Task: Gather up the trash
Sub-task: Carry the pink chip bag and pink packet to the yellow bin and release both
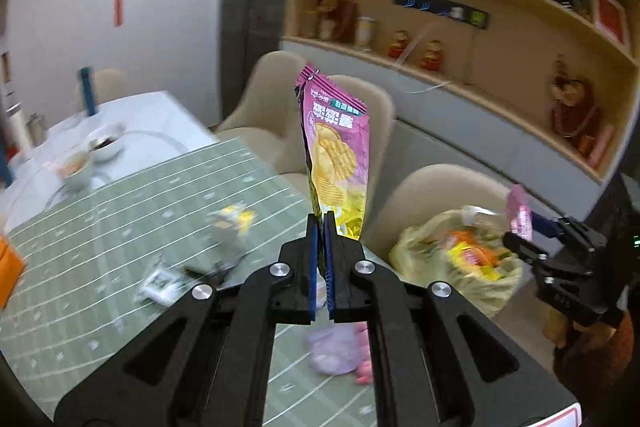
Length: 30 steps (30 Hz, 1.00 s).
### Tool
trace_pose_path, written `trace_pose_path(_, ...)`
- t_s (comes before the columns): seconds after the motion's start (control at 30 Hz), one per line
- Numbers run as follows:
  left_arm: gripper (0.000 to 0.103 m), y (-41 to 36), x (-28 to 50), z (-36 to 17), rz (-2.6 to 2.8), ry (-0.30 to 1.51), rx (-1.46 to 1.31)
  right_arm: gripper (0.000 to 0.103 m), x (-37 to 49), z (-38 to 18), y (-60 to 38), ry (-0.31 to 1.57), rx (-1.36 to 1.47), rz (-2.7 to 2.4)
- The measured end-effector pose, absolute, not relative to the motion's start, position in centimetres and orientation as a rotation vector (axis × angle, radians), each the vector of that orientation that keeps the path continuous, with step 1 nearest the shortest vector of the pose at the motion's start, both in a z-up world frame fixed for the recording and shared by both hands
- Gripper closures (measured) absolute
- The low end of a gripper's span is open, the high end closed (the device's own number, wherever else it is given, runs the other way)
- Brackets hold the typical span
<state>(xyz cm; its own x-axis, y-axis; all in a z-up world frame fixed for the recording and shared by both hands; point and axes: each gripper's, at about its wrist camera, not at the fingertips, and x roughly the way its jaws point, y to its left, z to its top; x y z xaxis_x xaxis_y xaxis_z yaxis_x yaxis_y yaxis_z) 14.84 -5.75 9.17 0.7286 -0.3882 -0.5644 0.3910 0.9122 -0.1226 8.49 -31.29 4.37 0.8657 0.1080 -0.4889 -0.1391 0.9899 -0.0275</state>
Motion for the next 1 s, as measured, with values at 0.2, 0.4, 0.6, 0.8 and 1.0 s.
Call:
trace_pose_path(0.2,0.100,-11.8,17.3,8.8,-0.590,0.650,-0.012,0.058,7.5,5.0,-36.0,0.511,-0.034,0.002)
trace_pose_path(0.4,0.100,-17.9,19.1,6.1,-0.718,0.732,-0.002,0.058,6.9,4.7,-40.5,0.551,0.013,-0.101)
trace_pose_path(0.6,0.100,-23.7,20.7,1.3,-0.824,0.869,0.021,0.058,7.2,4.0,-43.8,0.594,0.031,-0.209)
trace_pose_path(0.8,0.100,-29.1,21.8,-2.9,-0.898,0.977,0.039,0.058,7.8,2.5,-46.4,0.648,0.063,-0.264)
trace_pose_path(1.0,0.100,-32.9,22.7,-6.5,-0.932,1.062,0.080,0.058,8.5,0.9,-47.9,0.690,0.112,-0.296)
